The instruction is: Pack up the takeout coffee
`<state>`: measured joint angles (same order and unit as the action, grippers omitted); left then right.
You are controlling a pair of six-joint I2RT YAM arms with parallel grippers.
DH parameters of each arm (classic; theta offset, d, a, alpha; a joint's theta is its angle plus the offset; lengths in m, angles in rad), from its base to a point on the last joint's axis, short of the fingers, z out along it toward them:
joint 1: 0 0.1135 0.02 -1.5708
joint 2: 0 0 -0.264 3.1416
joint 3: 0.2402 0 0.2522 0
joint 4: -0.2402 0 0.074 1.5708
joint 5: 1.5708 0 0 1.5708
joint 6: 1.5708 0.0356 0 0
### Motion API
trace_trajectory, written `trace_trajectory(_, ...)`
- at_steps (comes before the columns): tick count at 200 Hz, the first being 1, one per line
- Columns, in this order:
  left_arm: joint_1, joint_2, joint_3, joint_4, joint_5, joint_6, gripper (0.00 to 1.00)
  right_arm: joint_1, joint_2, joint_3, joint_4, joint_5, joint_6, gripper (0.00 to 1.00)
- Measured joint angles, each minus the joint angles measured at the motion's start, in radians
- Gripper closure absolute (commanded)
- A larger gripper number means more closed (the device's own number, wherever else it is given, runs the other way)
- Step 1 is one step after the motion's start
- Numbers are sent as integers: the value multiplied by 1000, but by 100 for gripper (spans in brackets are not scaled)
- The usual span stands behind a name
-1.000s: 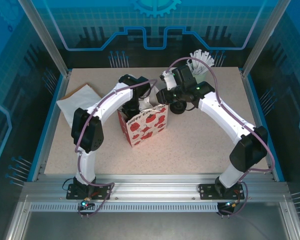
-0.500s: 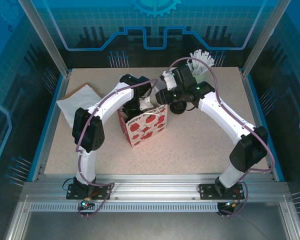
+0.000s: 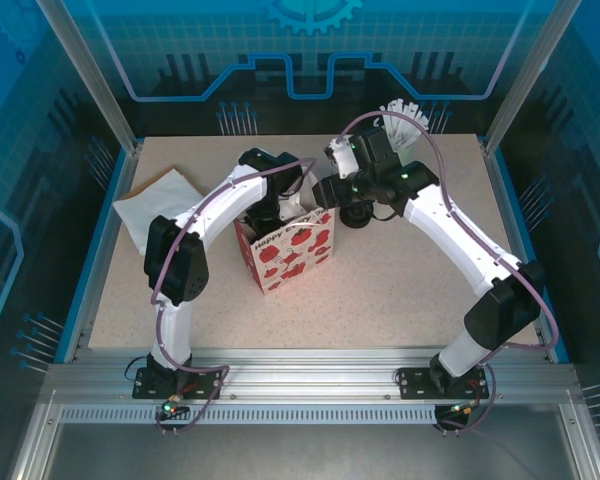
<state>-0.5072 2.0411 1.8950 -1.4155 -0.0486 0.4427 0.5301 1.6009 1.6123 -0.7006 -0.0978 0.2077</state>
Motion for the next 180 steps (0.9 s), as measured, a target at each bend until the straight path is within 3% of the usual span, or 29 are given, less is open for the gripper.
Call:
trace_trajectory(38, -4, 0, 0, 4, 2, -13, 19, 0, -21, 0, -3, 6, 0, 45)
trace_trajectory(180, -10, -42, 0, 16, 1, -24, 17, 0, -63, -11, -6, 17, 0, 46)
